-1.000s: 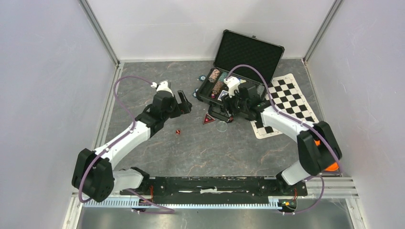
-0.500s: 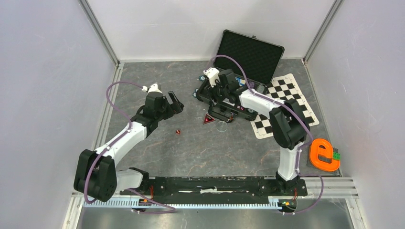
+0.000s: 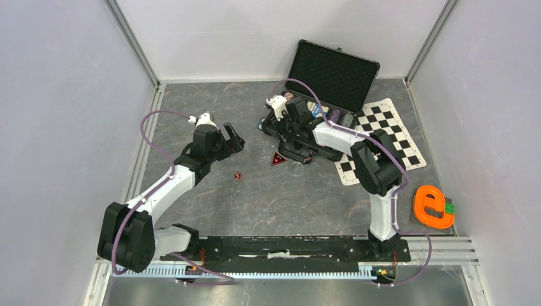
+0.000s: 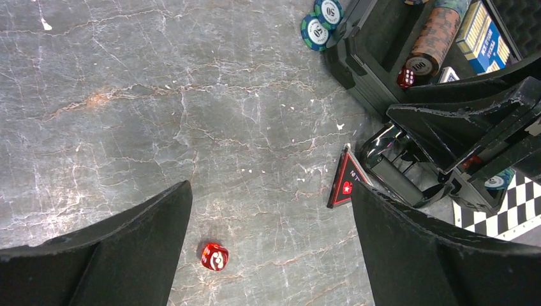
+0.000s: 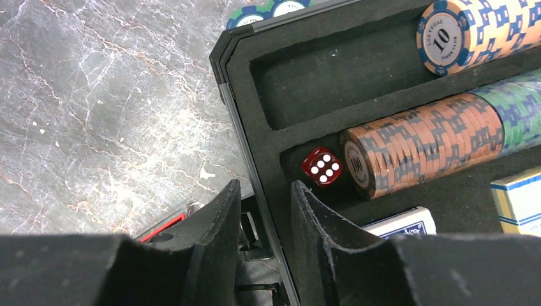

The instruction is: Pack up texas hold em set

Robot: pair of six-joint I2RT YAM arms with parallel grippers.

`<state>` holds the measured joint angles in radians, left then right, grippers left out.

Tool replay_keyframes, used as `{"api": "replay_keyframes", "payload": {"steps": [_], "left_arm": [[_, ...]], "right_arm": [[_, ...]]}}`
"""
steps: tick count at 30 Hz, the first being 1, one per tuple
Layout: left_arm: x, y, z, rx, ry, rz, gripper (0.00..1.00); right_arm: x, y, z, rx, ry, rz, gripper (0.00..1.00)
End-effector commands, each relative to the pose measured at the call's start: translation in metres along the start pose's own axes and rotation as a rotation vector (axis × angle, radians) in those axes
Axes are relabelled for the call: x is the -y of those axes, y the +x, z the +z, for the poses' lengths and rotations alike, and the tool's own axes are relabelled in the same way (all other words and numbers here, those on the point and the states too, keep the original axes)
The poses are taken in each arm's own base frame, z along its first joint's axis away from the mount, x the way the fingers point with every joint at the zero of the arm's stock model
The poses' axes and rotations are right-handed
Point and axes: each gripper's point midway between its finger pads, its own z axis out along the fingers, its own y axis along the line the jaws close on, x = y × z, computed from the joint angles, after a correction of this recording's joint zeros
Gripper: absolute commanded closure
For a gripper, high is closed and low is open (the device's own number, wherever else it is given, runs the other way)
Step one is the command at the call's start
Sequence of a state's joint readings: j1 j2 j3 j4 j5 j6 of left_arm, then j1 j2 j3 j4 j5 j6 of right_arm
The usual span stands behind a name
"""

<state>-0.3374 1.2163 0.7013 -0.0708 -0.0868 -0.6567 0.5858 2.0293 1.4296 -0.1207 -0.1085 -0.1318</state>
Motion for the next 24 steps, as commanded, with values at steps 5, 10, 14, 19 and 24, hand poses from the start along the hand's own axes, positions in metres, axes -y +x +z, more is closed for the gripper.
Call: {"api": "replay_keyframes", "payload": {"steps": [5, 10, 14, 19, 24], "left_arm": [[0.014, -0.009, 0.003, 0.037, 0.078, 0.045, 0.00], [0.015, -0.007, 0.004, 0.032, 0.091, 0.050, 0.00], [0.014, -0.004, 0.006, 0.024, 0.090, 0.056, 0.00], [0.015, 0.000, 0.011, 0.002, 0.099, 0.059, 0.00], [0.015, 0.000, 0.012, 0.000, 0.098, 0.061, 0.00]], "right_arm": [[0.021, 0.052, -0.032, -0.103, 0.176, 0.025, 0.71], [0.030, 0.077, -0.050, -0.128, 0.228, 0.089, 0.74], [0.030, 0.095, -0.068, -0.117, 0.224, 0.145, 0.75], [0.026, 0.109, -0.081, -0.112, 0.218, 0.165, 0.75], [0.022, 0.109, -0.082, -0.100, 0.187, 0.170, 0.75]]}}
